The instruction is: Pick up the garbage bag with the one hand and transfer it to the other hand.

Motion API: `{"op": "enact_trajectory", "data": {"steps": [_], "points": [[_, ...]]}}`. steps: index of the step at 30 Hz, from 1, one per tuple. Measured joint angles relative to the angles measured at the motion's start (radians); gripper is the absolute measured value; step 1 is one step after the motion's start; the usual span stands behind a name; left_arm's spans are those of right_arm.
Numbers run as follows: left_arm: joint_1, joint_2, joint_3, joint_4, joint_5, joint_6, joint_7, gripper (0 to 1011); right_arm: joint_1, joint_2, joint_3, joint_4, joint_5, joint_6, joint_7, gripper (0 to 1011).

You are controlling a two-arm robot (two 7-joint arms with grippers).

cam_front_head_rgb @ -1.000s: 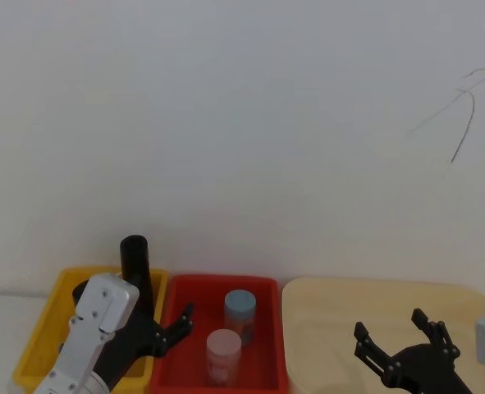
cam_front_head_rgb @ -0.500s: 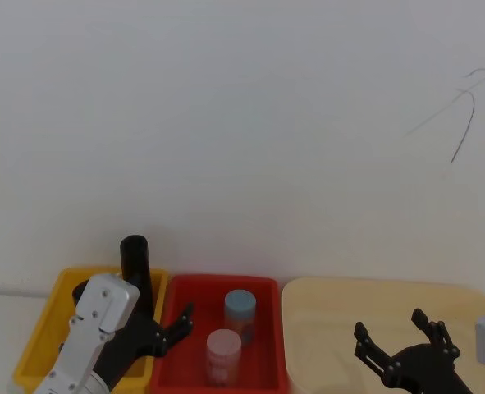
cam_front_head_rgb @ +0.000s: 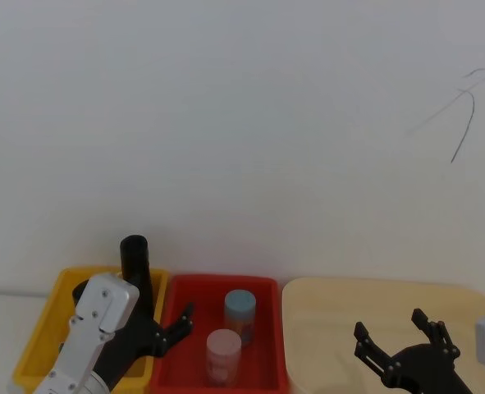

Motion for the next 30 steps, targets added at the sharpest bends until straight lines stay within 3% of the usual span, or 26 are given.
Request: {"op": "enact_trajectory", "data": {"steps": [30], "points": [[0.0,0.0,0.0,0.0,0.0,0.0,0.0,1001,0.0,0.0,0.0,0.0,0.0,0.0,0.0,1002]]}}
